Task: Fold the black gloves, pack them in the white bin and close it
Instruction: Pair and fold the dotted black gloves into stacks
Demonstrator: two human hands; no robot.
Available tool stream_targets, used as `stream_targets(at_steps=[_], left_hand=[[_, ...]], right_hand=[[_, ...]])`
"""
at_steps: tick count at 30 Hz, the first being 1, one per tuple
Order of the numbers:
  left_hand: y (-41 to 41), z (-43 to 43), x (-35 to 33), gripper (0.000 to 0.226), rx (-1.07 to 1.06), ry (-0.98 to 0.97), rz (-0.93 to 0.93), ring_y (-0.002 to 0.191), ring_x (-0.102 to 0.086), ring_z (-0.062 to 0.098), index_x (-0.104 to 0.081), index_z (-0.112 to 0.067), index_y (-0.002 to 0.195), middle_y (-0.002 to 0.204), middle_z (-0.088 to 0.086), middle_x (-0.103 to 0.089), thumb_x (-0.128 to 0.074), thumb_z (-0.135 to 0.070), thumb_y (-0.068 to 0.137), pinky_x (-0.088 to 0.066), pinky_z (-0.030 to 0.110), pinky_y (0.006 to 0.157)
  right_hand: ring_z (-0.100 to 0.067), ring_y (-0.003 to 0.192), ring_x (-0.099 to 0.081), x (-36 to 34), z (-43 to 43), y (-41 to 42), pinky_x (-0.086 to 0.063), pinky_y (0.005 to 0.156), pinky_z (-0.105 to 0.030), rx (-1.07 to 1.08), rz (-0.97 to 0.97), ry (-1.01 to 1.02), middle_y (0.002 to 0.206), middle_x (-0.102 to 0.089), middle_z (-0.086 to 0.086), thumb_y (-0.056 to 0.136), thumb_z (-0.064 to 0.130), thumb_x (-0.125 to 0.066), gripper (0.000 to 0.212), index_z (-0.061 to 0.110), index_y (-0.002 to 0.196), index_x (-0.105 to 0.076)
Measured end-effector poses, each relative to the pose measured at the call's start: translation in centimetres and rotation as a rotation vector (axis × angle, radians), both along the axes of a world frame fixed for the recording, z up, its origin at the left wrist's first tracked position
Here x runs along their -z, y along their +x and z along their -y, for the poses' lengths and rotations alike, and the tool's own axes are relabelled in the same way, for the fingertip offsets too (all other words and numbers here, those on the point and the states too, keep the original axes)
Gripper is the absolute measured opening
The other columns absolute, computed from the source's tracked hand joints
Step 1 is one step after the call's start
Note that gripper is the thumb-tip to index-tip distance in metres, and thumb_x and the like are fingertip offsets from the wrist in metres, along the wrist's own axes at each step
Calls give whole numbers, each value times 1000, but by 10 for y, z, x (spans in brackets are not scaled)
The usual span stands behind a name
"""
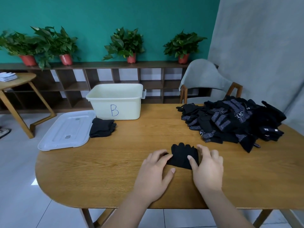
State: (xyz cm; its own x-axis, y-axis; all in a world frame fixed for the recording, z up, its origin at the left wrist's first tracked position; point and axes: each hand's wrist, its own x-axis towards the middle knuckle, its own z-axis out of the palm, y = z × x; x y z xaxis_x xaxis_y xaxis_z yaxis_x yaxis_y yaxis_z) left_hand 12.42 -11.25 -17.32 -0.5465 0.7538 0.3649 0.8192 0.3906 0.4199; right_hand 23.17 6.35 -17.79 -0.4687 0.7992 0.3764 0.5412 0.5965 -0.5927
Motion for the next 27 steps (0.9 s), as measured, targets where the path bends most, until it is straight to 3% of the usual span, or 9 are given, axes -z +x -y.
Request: stream_targets(at_steps=[3, 5, 7, 9, 12, 14, 19, 23, 27], left_hand=[[7, -1, -5, 60, 107, -105, -84, 157, -17, 4, -31, -36, 164, 172, -19, -17, -34, -59, 109, -17, 32, 128], [10, -3, -5, 63, 161, -179, -110, 160, -12, 7, -25, -33, 167, 175, -16, -12, -30, -60, 110, -12, 35, 131], [9, -4, -4, 66, 172, -234, -100, 161, -6, 8, -21, -31, 168, 176, -13, -9, -27, -61, 110, -9, 38, 132], [8, -6, -3, 68, 173, -275, -102, 162, 1, 7, -15, -30, 169, 177, -12, -5, -24, -61, 110, -6, 38, 132], [9, -8, -2, 69, 171, -285, -130, 162, 9, 7, -12, -30, 169, 177, -12, -2, -21, -62, 109, -1, 38, 132], [9, -8, -1, 66, 157, -236, -157, 162, 6, 9, -20, -28, 168, 176, -13, -9, -24, -59, 110, 2, 35, 131], [13, -3, 2, 48, 166, -82, -230, 139, -42, 9, -50, -31, 153, 146, -16, -54, -40, -45, 109, -22, 37, 126], [12, -1, 4, 36, 79, -40, -245, 122, -54, 10, -63, -40, 137, 127, -17, -59, -44, -42, 107, -21, 44, 128], [7, 6, 8, 26, -67, 10, -213, 125, -54, 8, -71, -43, 118, 118, -22, -60, -48, -44, 105, -19, 49, 129]], right_hand=[[-32, 137, -40, -2, 2, 0, -46, 101, -52, -63, 80, 145, 153, -47, -3, 104, 44, -55, 50, 30, 152, -50], [-30, 159, -9, -2, 2, -7, -28, 122, -52, -173, 282, 107, 173, -18, 4, 110, 52, -29, 57, 32, 164, -28], [-26, 161, 14, -1, 1, -14, -7, 130, -49, -229, 469, 33, 176, 3, 7, 108, 56, -9, 64, 32, 167, -10], [-26, 160, 17, -1, 2, -17, -1, 130, -48, -223, 520, 3, 176, 7, 7, 107, 56, -5, 65, 31, 168, -5], [-25, 161, 15, -4, 3, -16, -2, 131, -47, -204, 498, 9, 176, 6, 7, 108, 55, -7, 64, 30, 168, -6], [-23, 161, 10, -4, 3, -13, -7, 130, -45, -201, 408, 25, 176, 1, 7, 110, 53, -13, 62, 29, 167, -15], [-15, 153, -30, 4, -1, -3, -33, 121, -43, -267, 63, 49, 157, -47, 14, 109, 35, -43, 37, 31, 141, -62], [-11, 132, -47, 6, 2, -1, -41, 107, -39, -255, 103, 135, 134, -64, 18, 104, 31, -55, 26, 35, 121, -74], [-17, 113, -56, 7, 9, -2, -46, 91, -39, -315, 128, 403, 114, -67, 13, 101, 29, -58, 24, 29, 110, -79]])
